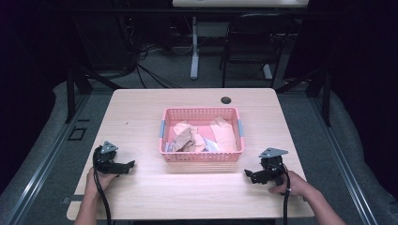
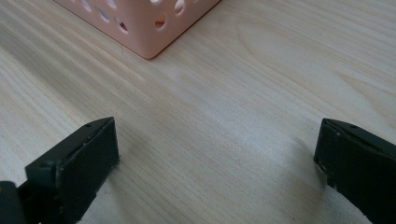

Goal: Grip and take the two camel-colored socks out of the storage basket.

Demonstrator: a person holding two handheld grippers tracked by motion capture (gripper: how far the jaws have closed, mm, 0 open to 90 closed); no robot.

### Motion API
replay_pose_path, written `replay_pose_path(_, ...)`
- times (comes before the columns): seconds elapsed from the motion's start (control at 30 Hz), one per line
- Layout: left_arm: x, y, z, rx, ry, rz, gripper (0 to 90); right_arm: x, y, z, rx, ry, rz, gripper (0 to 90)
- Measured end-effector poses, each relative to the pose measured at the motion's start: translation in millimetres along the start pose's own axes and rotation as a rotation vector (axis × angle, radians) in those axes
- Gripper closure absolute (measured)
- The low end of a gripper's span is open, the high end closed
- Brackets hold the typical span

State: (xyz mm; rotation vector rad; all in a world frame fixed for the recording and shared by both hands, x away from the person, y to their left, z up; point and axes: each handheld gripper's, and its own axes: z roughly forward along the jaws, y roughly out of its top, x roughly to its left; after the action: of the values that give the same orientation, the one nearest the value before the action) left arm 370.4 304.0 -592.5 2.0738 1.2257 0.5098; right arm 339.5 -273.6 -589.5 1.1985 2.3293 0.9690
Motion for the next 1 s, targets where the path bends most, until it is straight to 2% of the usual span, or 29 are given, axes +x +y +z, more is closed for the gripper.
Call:
replay_pose_path(0.23,-0.8,0.0,-0.1,0.0,0.005,-0.006,0.0,0.3,-0.1,-0.2,0.002,-0.001,0.001,0.0)
replay_pose_path(0.4,-4.5,0.3,0.3,0.0,0.039,-0.043,0.0,0.7,-0.3,0.0,-0.001,-0.004,0.003,0.0)
replay_pose_path(0.5,-3.9,0.6,0.6,0.0,0.037,-0.038,0.0,0.7,-0.3,0.0,-0.001,-0.004,0.002,0.0)
replay_pose_path(0.7,-4.7,10.4,2.4,0.064,0.053,-0.035,0.0,0.6,-0.3,0.0,-0.001,-0.003,0.002,0.0)
replay_pose_path(0.8,-9.6,17.6,-1.9,0.093,0.033,-0.013,0.0,0.5,-0.3,0.1,-0.003,-0.003,0.0,0.0)
replay_pose_path(0.87,-9.5,19.6,-3.3,0.093,0.029,-0.011,0.1,0.6,-0.3,0.1,-0.003,-0.004,0.0,0.0)
replay_pose_path(1.0,-6.8,29.7,-12.1,0.106,0.005,-0.039,0.1,1.2,-0.4,0.0,-0.003,-0.007,0.004,0.0)
